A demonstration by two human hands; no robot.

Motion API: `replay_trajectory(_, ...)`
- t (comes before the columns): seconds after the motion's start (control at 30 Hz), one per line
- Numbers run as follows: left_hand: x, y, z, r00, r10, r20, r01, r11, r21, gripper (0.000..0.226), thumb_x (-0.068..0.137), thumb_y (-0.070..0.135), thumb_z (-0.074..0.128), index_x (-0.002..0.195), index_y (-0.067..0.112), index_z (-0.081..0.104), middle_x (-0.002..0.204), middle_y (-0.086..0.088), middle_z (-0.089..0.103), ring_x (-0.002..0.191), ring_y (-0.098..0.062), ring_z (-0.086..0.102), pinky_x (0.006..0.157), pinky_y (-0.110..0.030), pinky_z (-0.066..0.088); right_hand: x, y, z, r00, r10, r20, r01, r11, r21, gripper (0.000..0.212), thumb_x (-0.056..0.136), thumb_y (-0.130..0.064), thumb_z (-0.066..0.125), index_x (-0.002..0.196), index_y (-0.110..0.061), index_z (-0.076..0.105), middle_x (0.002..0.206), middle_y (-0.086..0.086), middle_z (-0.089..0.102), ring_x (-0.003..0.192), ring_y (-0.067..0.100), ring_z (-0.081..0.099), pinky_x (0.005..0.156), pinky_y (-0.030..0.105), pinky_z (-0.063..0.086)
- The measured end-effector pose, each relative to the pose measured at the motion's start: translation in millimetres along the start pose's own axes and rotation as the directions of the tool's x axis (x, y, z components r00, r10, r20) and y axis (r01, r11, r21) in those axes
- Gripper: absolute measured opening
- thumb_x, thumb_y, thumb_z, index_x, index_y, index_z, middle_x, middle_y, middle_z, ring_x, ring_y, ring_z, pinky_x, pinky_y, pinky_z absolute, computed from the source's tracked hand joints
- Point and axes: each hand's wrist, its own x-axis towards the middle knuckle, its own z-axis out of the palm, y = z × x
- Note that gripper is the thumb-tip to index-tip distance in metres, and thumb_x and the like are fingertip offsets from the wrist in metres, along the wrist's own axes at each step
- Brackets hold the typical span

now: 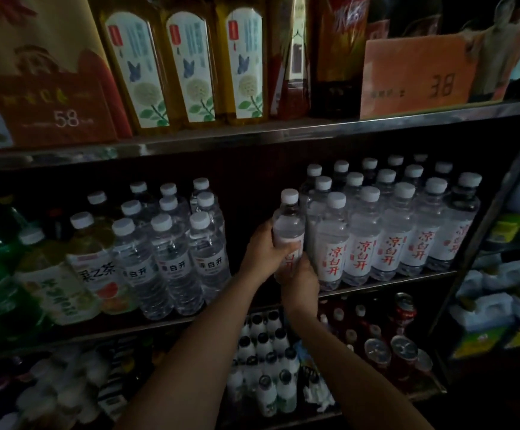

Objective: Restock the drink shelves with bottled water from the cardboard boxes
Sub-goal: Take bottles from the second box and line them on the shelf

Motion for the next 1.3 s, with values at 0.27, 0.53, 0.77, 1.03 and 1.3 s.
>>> replay_trajectory(0.27,48.2,-6.2,16.9,0.999,-0.008,-0.034,0.007,1.000,-0.028,0.049,0.080,0.019,0.074,0.124,0.017,0.054,0.115,0.004,0.061,0.105,-0.009,0.057,0.084,-0.024,0.044,15.7,0.7,32.3,0.998,0.056,0.018,-0.057,0.998,0.034,0.061,0.095,-0.004,0.042,0.151,-0.010,0.018,0.152,0.014,0.026,0.130,0.029,0.044,0.105,0.037,0.041)
replay_trajectory(0.53,85.5,-9.0,20.7,0.998,-0.033,-0.052,0.035,0.998,0.045,0.048,0.083,0.021,0.071,0.125,0.008,0.052,0.125,-0.010,0.059,0.114,-0.022,0.056,0.084,-0.021,0.037,20.5,6.5,27.4,0.995,-0.028,0.100,0.028,1.000,0.002,0.054,0.094,-0.001,0.045,0.146,-0.002,0.031,0.147,0.015,0.036,0.136,0.024,0.037,0.108,0.017,0.024)
replay_trajectory(0.77,92.2,-17.5,20.0,0.993,-0.066,-0.099,0.078,0.988,0.132,0.064,0.072,0.030,0.080,0.126,0.010,0.052,0.126,-0.014,0.056,0.119,-0.028,0.052,0.096,-0.036,0.045,7.4,11.2,5.6,0.985,-0.061,0.159,0.066,0.997,-0.029,0.048,0.096,-0.005,0.045,0.143,-0.005,0.036,0.144,0.011,0.041,0.133,0.019,0.039,0.100,0.006,0.019)
replay_trajectory(1.03,70.0,5.2,11.8,0.950,-0.308,0.055,0.311,0.950,-0.038,0.069,0.075,0.044,0.076,0.133,0.016,0.051,0.134,-0.007,0.055,0.117,-0.024,0.056,0.095,-0.037,0.049,-4.3,11.7,-40.2,0.942,0.026,0.333,0.026,0.989,-0.148,0.043,0.094,-0.011,0.050,0.136,-0.003,0.047,0.134,0.014,0.055,0.126,0.028,0.049,0.101,0.028,0.037)
replay_trajectory(1.3,-2.4,26.4,-7.2,0.924,-0.382,0.036,0.366,0.905,0.216,0.074,0.092,0.054,0.047,0.147,0.009,0.028,0.149,-0.010,0.036,0.132,-0.029,0.041,0.108,-0.036,0.037,-22.0,11.3,-109.8,0.916,0.040,0.399,0.072,0.963,-0.261,0.043,0.092,-0.031,0.059,0.128,-0.008,0.055,0.127,0.012,0.060,0.120,0.027,0.054,0.092,0.026,0.041)
